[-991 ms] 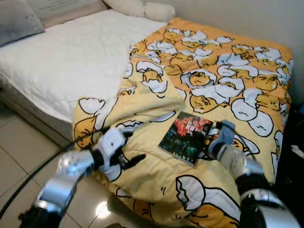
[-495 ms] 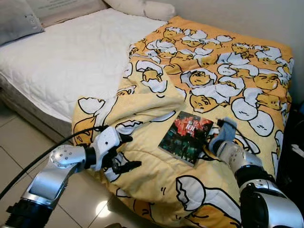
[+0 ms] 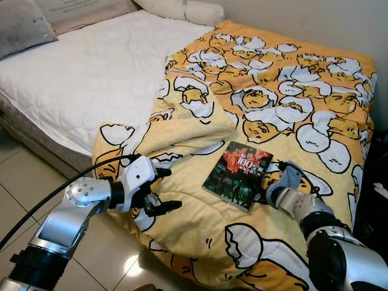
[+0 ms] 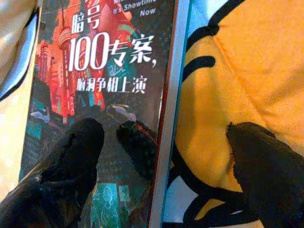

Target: Clean up the room

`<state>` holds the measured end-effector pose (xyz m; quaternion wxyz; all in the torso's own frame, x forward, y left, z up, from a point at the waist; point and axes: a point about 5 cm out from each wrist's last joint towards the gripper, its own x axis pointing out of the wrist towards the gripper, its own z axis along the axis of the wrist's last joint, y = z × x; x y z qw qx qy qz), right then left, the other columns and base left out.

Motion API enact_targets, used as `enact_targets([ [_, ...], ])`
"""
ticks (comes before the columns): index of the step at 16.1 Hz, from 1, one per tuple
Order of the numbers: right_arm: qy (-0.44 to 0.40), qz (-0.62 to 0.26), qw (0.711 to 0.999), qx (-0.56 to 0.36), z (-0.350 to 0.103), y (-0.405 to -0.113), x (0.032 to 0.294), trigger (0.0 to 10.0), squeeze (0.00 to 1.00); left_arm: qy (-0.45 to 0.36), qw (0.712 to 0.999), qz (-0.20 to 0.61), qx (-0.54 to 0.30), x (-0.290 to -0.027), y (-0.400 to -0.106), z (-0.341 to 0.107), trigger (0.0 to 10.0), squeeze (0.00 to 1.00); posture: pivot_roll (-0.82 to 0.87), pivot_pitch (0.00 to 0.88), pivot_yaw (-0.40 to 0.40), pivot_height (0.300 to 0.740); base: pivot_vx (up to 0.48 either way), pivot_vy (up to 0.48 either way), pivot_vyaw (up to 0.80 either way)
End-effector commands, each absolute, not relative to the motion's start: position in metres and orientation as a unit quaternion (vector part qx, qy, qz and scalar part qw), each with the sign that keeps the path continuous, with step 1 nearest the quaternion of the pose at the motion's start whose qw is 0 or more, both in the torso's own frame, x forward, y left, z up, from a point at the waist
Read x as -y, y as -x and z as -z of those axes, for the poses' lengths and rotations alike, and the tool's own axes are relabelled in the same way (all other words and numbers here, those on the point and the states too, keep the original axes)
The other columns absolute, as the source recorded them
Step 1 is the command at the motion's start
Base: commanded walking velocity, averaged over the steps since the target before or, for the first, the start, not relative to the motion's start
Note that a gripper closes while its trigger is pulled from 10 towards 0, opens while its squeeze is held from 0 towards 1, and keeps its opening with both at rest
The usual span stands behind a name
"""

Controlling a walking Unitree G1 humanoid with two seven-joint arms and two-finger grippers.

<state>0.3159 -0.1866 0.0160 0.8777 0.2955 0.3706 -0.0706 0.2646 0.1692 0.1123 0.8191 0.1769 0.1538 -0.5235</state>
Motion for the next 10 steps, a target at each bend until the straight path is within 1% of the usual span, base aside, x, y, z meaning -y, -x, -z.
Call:
enact_targets([
  [1, -0.311, 0.076, 0.872, -0.370, -0.016, -0.317, 0.182, 10.0, 0.00, -0.185, 0.821, 0.517, -0.158, -0.174, -0.263, -0.113, 10.0, 0.00, 0.07, 0.000, 0.006, 0.740, 0.000, 0.000, 0.00],
  [4, -0.304, 0.070, 0.868, -0.386, -0.009, -0.312, 0.175, 10.0, 0.00, -0.185, 0.819, 0.520, -0.160, -0.173, -0.260, -0.112, 10.0, 0.00, 0.08, 0.000, 0.012, 0.740, 0.000, 0.000, 0.00],
  [7, -0.337, 0.013, 0.864, -0.375, -0.014, -0.317, 0.159, 10.0, 0.00, -0.182, 0.818, 0.521, -0.161, -0.170, -0.259, -0.110, 10.0, 0.00, 0.07, 0.000, 0.004, 0.740, 0.000, 0.000, 0.00],
  [10, -0.340, 0.005, 0.865, -0.368, -0.016, -0.318, 0.159, 10.0, 0.00, -0.176, 0.820, 0.522, -0.157, -0.168, -0.258, -0.110, 10.0, 0.00, 0.08, 0.000, 0.003, 0.740, 0.000, 0.000, 0.00],
])
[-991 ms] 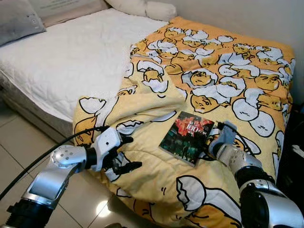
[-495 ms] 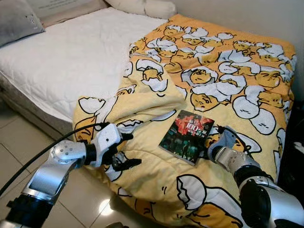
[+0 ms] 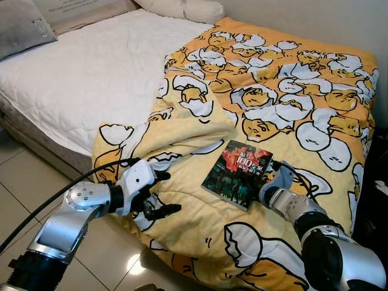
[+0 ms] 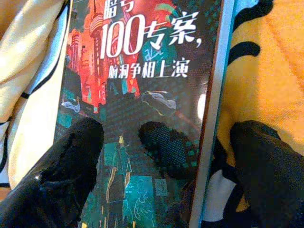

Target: Clean up the room

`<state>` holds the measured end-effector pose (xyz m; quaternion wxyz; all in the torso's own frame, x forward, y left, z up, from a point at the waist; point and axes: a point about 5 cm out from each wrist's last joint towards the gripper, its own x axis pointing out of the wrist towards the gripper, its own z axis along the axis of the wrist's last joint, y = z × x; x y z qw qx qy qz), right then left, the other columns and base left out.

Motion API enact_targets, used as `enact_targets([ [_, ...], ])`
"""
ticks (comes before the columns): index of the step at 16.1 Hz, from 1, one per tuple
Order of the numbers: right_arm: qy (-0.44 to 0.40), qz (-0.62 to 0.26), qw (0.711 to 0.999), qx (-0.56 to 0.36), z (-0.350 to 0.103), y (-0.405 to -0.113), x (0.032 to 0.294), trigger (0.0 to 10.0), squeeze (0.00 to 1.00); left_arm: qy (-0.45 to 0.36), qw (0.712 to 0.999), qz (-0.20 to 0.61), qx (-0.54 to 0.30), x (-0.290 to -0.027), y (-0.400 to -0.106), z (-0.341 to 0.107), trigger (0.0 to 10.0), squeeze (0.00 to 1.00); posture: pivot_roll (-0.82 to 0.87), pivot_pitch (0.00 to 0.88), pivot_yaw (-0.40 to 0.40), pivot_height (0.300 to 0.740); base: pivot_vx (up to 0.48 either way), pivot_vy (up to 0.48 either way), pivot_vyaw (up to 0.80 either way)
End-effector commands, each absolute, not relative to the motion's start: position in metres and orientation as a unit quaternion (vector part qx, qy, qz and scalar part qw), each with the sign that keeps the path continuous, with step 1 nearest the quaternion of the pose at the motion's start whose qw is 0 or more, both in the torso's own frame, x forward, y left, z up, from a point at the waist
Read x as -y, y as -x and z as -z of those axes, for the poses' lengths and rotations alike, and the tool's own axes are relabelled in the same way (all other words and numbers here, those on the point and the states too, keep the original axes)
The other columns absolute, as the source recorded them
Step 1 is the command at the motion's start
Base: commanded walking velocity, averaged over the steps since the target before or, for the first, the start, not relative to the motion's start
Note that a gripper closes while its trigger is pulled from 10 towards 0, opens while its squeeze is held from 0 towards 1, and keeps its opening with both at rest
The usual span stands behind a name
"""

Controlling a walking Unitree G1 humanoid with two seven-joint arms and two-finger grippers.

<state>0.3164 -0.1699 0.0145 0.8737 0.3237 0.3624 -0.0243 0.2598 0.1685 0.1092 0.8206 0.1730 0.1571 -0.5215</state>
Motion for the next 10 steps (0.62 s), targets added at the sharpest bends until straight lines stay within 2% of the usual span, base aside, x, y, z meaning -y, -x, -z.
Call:
enact_targets([
  [1, -0.344, 0.003, 0.864, -0.367, -0.016, -0.318, 0.158, 10.0, 0.00, -0.177, 0.820, 0.522, -0.158, -0.168, -0.258, -0.110, 10.0, 0.00, 0.08, 0.000, 0.005, 0.740, 0.000, 0.000, 0.00],
  [6, -0.374, -0.038, 0.857, -0.351, -0.025, -0.325, 0.143, 10.0, 0.00, -0.181, 0.820, 0.519, -0.159, -0.173, -0.261, -0.113, 10.0, 0.00, 0.08, 0.000, 0.008, 0.740, 0.000, 0.000, 0.00],
  [10, -0.396, -0.037, 0.849, -0.347, -0.026, -0.326, 0.139, 10.0, 0.00, -0.184, 0.817, 0.523, -0.157, -0.172, -0.263, -0.116, 10.0, 0.00, 0.09, 0.000, 0.022, 0.740, 0.000, 0.000, 0.00],
])
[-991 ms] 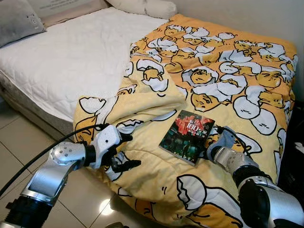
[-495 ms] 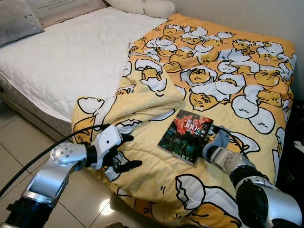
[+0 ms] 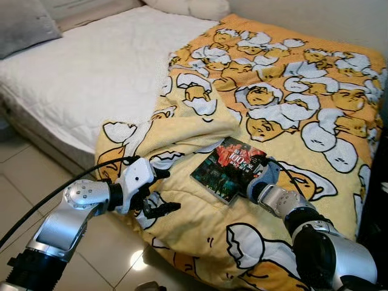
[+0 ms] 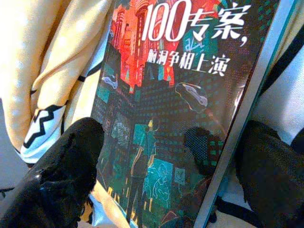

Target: Clean up the room

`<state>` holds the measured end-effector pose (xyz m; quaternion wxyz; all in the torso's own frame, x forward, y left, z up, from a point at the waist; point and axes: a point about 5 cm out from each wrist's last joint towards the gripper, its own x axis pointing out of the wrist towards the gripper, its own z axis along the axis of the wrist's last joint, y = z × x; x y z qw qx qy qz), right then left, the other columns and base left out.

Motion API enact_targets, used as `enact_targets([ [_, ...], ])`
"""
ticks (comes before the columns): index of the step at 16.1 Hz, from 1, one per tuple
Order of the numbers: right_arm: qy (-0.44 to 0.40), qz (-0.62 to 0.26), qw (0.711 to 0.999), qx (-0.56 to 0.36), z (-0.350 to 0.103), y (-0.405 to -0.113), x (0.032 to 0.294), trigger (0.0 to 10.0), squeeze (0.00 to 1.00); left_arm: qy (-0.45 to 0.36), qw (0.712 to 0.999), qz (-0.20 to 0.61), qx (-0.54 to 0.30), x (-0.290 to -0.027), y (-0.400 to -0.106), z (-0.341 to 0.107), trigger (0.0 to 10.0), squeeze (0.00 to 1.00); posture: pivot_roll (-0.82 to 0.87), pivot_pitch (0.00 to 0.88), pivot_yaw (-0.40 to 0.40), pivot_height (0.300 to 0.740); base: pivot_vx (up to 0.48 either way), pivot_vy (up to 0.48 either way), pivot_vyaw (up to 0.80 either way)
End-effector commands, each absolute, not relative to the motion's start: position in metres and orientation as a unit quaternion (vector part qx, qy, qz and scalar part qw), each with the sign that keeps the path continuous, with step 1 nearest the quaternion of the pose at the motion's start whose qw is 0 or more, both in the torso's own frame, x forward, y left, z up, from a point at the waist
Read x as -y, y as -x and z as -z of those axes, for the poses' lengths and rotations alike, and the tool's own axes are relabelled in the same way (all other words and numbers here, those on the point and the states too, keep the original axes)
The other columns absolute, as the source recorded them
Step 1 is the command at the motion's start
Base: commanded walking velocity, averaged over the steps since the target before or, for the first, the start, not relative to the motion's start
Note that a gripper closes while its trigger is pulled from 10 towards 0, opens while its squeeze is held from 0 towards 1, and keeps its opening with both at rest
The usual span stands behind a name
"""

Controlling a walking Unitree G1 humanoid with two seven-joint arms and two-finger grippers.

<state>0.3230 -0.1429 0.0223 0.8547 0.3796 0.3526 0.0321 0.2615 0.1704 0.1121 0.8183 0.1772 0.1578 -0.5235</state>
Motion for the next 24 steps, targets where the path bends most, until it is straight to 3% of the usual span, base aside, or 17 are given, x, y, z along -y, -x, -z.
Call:
enact_targets([
  [1, -0.387, -0.036, 0.851, -0.353, -0.023, -0.324, 0.139, 10.0, 0.00, -0.186, 0.816, 0.524, -0.158, -0.173, -0.263, -0.116, 10.0, 0.00, 0.09, 0.000, 0.026, 0.740, 0.000, 0.000, 0.00],
  [7, -0.353, 0.003, 0.848, -0.395, 0.006, -0.299, 0.133, 10.0, 0.00, -0.188, 0.808, 0.533, -0.165, -0.169, -0.251, -0.112, 10.0, 0.00, 0.13, 0.004, 0.033, 0.740, 0.000, 0.000, 0.00],
  [11, -0.326, -0.005, 0.850, -0.414, 0.017, -0.287, 0.127, 10.0, 0.00, -0.187, 0.818, 0.523, -0.148, -0.169, -0.247, -0.130, 10.0, 0.00, 0.19, 0.092, 0.058, 0.740, 0.000, 0.000, 0.00],
  [14, -0.320, 0.015, 0.842, -0.434, 0.033, -0.270, 0.121, 10.0, 0.00, -0.188, 0.805, 0.536, -0.171, -0.174, -0.222, -0.126, 10.0, 0.00, 0.19, 0.042, 0.066, 0.740, 0.000, 0.000, 0.00],
  [18, -0.397, -0.049, 0.842, -0.362, 0.007, -0.294, 0.105, 10.0, 0.00, -0.208, 0.808, 0.522, -0.179, -0.178, -0.223, -0.124, 10.0, 0.00, 0.20, 0.060, 0.038, 0.740, 0.000, 0.000, 0.00],
  [22, -0.471, -0.033, 0.831, -0.293, -0.017, -0.318, 0.115, 10.0, 0.00, -0.208, 0.814, 0.508, -0.189, -0.184, -0.214, -0.121, 10.0, 0.00, 0.19, 0.037, 0.021, 0.740, 0.000, 0.000, 0.00],
  [23, -0.470, -0.042, 0.833, -0.290, -0.018, -0.319, 0.115, 8.4, 0.00, -0.209, 0.815, 0.506, -0.192, -0.185, -0.213, -0.119, 10.0, 0.00, 0.19, 0.034, 0.019, 0.740, 0.000, 0.000, 0.00],
  [24, -0.469, -0.043, 0.832, -0.292, -0.016, -0.317, 0.115, 4.1, 0.00, -0.210, 0.814, 0.505, -0.197, -0.187, -0.210, -0.116, 10.0, 0.00, 0.19, 0.028, 0.015, 0.740, 0.000, 0.000, 0.00],
])
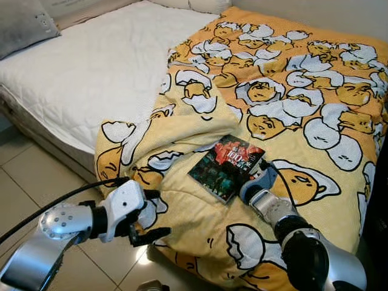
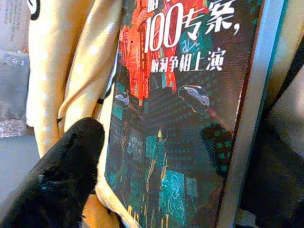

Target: Clean up the room

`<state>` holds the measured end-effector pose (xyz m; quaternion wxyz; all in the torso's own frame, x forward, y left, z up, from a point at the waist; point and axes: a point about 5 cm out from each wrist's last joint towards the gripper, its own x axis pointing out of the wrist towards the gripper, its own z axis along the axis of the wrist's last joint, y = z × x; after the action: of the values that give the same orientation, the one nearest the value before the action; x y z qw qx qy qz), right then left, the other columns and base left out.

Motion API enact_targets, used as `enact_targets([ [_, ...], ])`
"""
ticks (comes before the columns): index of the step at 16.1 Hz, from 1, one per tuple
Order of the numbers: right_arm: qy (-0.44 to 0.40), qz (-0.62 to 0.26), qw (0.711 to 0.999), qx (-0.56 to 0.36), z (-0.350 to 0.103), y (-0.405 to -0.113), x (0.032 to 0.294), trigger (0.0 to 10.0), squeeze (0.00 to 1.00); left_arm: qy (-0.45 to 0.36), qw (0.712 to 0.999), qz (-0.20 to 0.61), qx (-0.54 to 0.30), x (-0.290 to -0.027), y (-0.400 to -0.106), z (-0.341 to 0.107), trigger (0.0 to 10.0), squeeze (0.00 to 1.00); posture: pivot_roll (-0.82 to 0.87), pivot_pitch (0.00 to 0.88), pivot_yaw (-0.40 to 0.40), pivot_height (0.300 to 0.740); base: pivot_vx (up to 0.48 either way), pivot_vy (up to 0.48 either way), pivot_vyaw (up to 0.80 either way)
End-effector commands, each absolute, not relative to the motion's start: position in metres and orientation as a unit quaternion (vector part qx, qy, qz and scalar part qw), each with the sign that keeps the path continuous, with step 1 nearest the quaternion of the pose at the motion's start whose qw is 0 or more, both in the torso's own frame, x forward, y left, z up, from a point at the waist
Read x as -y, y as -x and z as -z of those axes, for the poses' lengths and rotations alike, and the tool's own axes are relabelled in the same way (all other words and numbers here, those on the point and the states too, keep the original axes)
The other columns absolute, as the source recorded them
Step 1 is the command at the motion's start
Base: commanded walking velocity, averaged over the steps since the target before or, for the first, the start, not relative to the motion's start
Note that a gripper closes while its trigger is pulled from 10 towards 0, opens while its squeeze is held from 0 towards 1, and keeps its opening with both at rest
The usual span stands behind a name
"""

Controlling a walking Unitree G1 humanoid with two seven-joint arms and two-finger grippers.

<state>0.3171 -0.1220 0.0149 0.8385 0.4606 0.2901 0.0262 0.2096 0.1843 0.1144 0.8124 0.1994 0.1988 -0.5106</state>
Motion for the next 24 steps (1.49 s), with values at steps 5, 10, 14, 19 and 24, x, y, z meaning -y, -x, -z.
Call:
enact_targets([
  [5, -0.503, -0.020, 0.815, -0.287, -0.013, -0.314, 0.112, 0.0, 0.00, -0.211, 0.816, 0.499, -0.200, -0.190, -0.206, -0.117, 10.0, 0.00, 0.20, 0.050, 0.002, 0.740, 0.000, 0.000, 0.00],
  [10, -0.512, -0.030, 0.815, -0.269, -0.022, -0.322, 0.111, 0.0, 0.00, -0.210, 0.820, 0.493, -0.200, -0.192, -0.204, -0.117, 10.0, 0.00, 0.20, 0.046, 0.002, 0.740, 0.000, 0.000, 0.00],
  [14, -0.515, -0.025, 0.818, -0.256, -0.027, -0.327, 0.116, 0.0, 0.00, -0.209, 0.821, 0.494, -0.197, -0.190, -0.208, -0.117, 10.0, 0.00, 0.19, 0.043, 0.002, 0.740, 0.000, 0.000, 0.00],
  [19, -0.512, -0.021, 0.821, -0.251, -0.028, -0.329, 0.122, 0.0, 0.00, -0.206, 0.821, 0.494, -0.196, -0.188, -0.208, -0.115, 10.0, 0.00, 0.18, 0.040, 0.001, 0.740, 0.000, 0.000, 0.00],
  [24, -0.511, -0.023, 0.824, -0.242, -0.032, -0.332, 0.123, 0.0, 0.00, -0.200, 0.825, 0.491, -0.196, -0.187, -0.209, -0.111, 10.0, 0.00, 0.16, 0.000, -0.004, 0.740, 0.000, 0.000, 0.00],
])
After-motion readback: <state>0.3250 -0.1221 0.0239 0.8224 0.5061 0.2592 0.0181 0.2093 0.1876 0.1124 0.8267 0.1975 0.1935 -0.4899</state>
